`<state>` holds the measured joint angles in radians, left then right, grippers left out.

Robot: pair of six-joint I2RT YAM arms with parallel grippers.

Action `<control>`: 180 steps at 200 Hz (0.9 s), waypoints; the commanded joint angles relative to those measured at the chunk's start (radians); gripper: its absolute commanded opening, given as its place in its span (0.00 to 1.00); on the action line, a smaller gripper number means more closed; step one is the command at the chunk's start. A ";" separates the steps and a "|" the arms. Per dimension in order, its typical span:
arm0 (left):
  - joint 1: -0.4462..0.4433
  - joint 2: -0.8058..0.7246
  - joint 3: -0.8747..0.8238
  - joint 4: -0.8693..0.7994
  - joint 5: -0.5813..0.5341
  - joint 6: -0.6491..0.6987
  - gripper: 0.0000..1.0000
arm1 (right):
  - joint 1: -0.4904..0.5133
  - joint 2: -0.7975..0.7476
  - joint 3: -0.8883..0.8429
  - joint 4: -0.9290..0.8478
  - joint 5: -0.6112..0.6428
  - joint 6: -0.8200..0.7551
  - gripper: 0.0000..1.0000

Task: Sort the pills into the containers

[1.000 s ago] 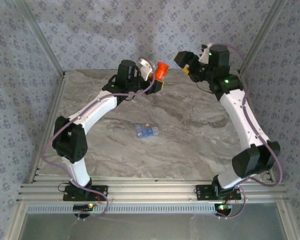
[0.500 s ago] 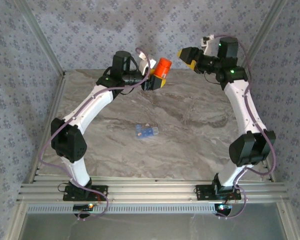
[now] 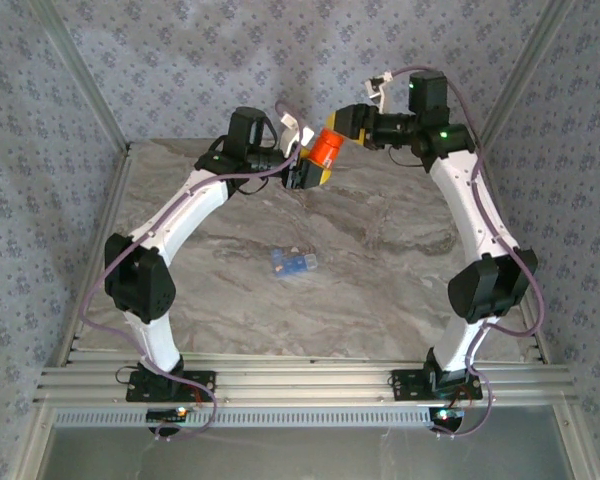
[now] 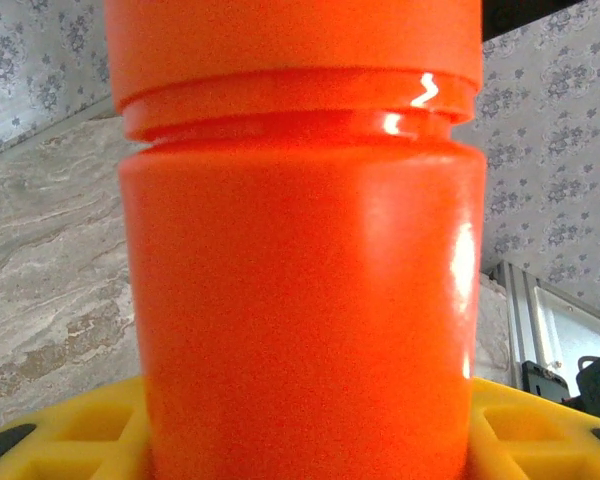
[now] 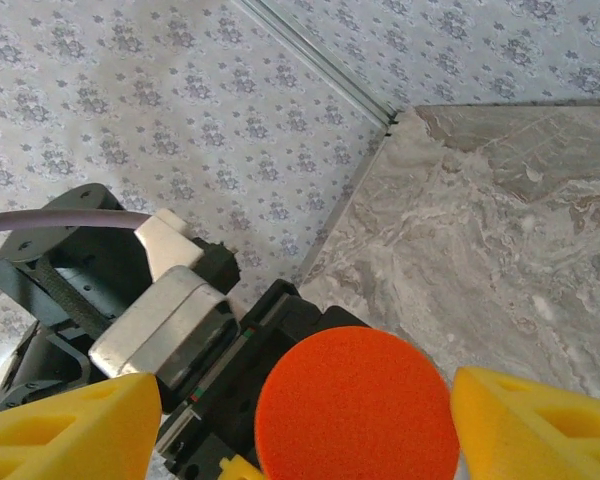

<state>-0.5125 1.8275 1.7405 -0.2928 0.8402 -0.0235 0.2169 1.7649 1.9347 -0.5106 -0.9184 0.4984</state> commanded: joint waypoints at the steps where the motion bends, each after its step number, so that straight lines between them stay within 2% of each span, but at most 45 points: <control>1: -0.004 0.000 0.031 0.006 0.038 0.023 0.00 | -0.001 0.014 0.002 -0.031 -0.006 -0.033 0.78; 52: -0.006 0.005 0.039 0.006 0.037 0.026 0.00 | 0.001 0.028 -0.009 -0.018 -0.017 -0.018 0.70; 102: -0.006 0.011 0.047 0.000 0.037 0.032 0.00 | 0.013 0.030 -0.033 -0.016 -0.024 -0.011 0.47; 148: -0.007 0.016 0.056 0.004 0.017 0.033 0.00 | 0.046 0.011 -0.069 -0.024 0.028 0.001 0.45; 180: -0.008 0.018 0.062 0.006 -0.022 0.044 0.00 | 0.079 -0.019 -0.124 -0.012 0.164 0.083 0.43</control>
<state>-0.5102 1.8465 1.7405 -0.3538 0.8322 -0.0082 0.2398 1.7794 1.8599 -0.4919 -0.8375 0.5190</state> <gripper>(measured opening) 0.518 0.436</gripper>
